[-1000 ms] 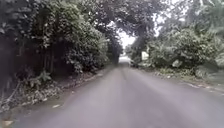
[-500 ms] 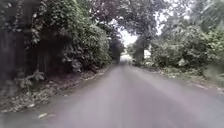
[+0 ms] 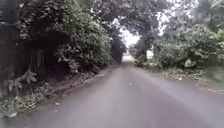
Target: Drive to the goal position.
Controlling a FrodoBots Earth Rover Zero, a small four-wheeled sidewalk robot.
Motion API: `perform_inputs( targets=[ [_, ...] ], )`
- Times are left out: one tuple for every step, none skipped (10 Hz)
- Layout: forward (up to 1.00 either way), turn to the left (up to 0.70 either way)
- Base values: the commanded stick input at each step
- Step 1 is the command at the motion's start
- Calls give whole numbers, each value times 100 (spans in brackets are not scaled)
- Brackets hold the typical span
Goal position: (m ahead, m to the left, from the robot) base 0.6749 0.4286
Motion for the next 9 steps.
perform_inputs(
  targets=[
    [70,-35],
    [70,-35],
    [70,-35],
    [70,-35],
    [70,-35],
    [70,-35],
    [70,-35],
    [70,-35],
    [70,-35]
  ],
)
